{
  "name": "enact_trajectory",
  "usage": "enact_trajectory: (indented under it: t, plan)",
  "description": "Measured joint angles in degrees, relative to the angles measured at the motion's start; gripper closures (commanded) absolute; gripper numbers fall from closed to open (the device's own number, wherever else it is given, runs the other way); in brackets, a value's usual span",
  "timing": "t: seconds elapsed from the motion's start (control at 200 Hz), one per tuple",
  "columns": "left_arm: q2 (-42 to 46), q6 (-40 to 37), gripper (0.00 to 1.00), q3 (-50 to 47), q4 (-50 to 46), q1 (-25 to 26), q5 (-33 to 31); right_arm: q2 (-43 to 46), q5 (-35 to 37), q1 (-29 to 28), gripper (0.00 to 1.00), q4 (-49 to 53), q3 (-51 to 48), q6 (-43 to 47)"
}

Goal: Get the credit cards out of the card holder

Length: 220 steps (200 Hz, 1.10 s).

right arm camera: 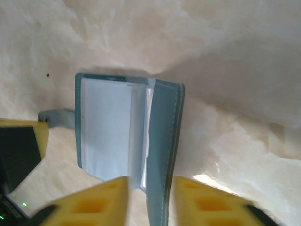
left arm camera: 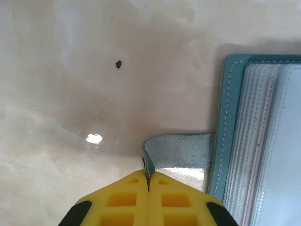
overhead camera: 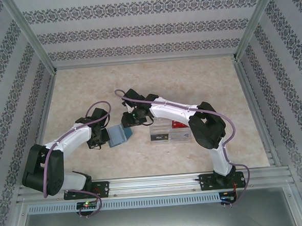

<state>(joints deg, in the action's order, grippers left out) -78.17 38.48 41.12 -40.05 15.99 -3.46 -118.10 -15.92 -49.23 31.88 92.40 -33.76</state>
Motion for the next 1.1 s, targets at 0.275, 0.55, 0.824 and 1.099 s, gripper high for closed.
enact_trajectory:
  t: [0.275, 0.55, 0.824, 1.099]
  plan:
    - [1.6, -0.8, 0.57, 0.1, -0.6, 0.0, 0.4, -1.5, -0.9, 0.2, 1.00, -1.1, -0.1, -1.5]
    - [18.7, 2.5, 0.49, 0.1, -0.8, 0.0, 3.4, -1.4, -1.1, 0.2, 1.00, -4.7, -3.8, -5.2]
    - [19.0, 5.8, 0.62, -4.9, 6.4, 0.0, 11.5, -1.4, -1.5, 0.1, 1.00, -5.8, -4.3, -6.6]
    - [14.4, 7.1, 0.64, -8.5, 11.0, 0.0, 14.0, -1.4, -1.5, -0.5, 1.00, -6.1, -4.3, -6.9]
